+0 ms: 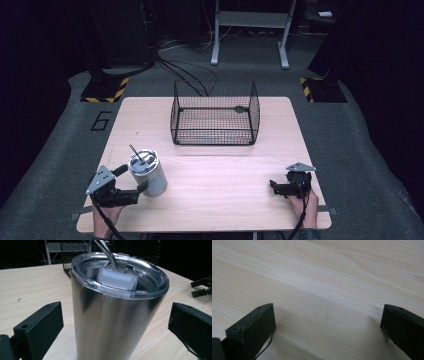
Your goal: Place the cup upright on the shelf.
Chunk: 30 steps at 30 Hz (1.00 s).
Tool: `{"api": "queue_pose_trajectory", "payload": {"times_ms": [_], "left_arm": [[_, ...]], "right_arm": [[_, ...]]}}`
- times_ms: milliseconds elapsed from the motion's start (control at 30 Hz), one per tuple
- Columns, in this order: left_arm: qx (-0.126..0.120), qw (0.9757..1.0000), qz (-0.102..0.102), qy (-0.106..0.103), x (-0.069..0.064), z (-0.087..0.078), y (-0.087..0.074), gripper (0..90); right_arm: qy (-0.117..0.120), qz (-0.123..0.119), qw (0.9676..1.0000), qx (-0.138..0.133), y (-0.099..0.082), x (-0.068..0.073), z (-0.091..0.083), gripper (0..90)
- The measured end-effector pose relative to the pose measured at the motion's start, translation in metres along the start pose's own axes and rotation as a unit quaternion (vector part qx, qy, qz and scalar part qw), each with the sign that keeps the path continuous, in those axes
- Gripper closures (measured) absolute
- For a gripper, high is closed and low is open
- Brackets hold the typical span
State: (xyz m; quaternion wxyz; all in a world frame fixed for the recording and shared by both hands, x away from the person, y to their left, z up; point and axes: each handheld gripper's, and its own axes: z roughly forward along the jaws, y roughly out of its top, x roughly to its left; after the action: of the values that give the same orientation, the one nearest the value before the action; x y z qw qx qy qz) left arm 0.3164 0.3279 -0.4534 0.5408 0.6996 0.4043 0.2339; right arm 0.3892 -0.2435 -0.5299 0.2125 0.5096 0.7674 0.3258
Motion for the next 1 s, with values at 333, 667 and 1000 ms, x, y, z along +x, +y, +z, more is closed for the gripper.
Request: {"api": "queue_pose_trajectory", "payload": {"times_ms": [333, 667, 1000], "left_arm": [[-0.002, 1.0000, -0.007, -0.002, 0.001, 0.012, 0.006, 0.0], [-0.007, 0.9999, -0.008, -0.007, 0.001, 0.024, 0.008, 0.0], [-0.008, 0.9999, -0.008, -0.003, 0.000, 0.030, 0.010, 0.0]], "right_arm": [[0.000, -0.002, 1.0000, -0.001, 0.000, 0.000, 0.000, 0.0], [0.000, -0.004, 1.0000, -0.002, 0.000, 0.000, 0.000, 0.0], [0.000, -0.003, 1.0000, -0.002, 0.000, 0.000, 0.000, 0.0]]}}
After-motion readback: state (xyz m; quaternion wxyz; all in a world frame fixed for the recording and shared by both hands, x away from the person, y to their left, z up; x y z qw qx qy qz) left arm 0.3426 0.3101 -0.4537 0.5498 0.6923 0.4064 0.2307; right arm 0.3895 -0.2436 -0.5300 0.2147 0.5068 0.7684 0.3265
